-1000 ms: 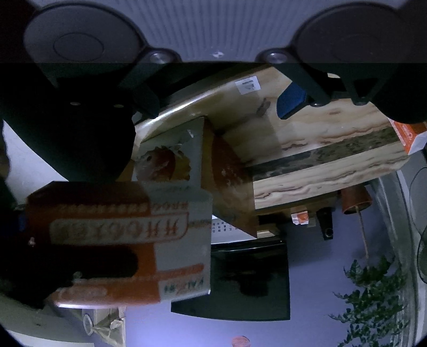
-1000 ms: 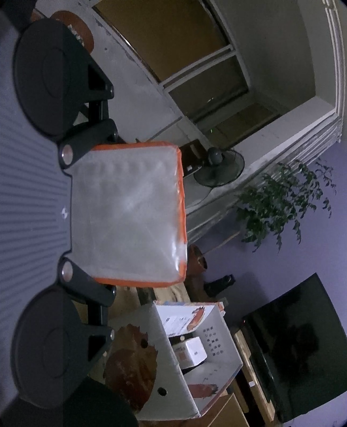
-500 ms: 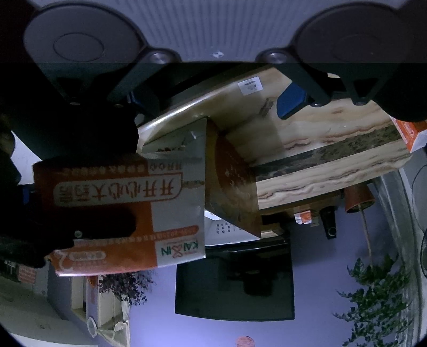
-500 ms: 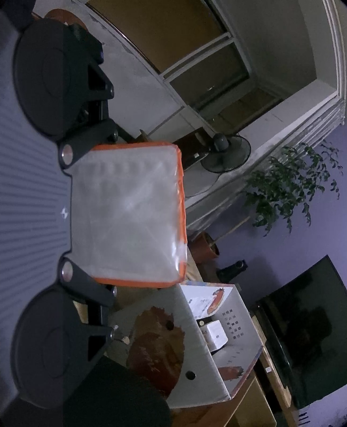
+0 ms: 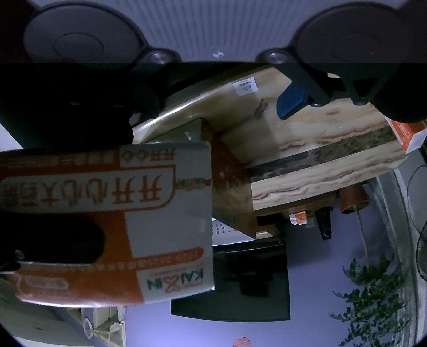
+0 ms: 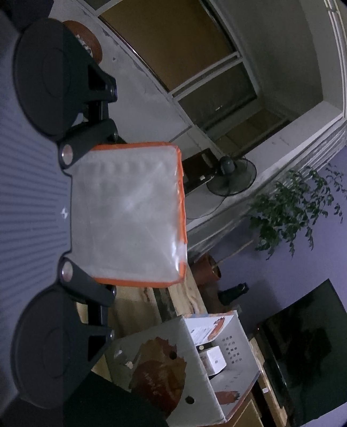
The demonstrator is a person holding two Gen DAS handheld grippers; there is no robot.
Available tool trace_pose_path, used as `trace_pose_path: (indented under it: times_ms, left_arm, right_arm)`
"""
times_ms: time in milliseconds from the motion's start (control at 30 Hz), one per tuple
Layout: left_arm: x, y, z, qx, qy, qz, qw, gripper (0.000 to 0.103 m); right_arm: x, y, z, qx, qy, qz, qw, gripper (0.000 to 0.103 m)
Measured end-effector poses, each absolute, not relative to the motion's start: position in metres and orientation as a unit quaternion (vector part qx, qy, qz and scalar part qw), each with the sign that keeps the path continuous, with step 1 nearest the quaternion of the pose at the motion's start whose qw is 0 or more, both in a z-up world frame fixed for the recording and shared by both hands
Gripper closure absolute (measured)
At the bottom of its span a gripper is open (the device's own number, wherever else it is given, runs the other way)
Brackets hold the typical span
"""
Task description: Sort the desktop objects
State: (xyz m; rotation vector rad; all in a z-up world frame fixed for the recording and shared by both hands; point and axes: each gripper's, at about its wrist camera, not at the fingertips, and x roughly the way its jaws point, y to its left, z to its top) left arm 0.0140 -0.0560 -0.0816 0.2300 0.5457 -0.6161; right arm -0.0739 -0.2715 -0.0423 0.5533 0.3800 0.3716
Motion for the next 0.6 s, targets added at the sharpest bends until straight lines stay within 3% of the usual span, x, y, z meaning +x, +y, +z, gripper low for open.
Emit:
trace_pose_path:
  times_ms: [600]
  left_arm:
    - [0.0182,-0.0546,-0.0819,0.111,0.270,-0.287,0.912,0.008]
  right_arm:
    - [-0.0770,-0.2689,-0.0421,0.262,0.191,0.166,0.931,0.029]
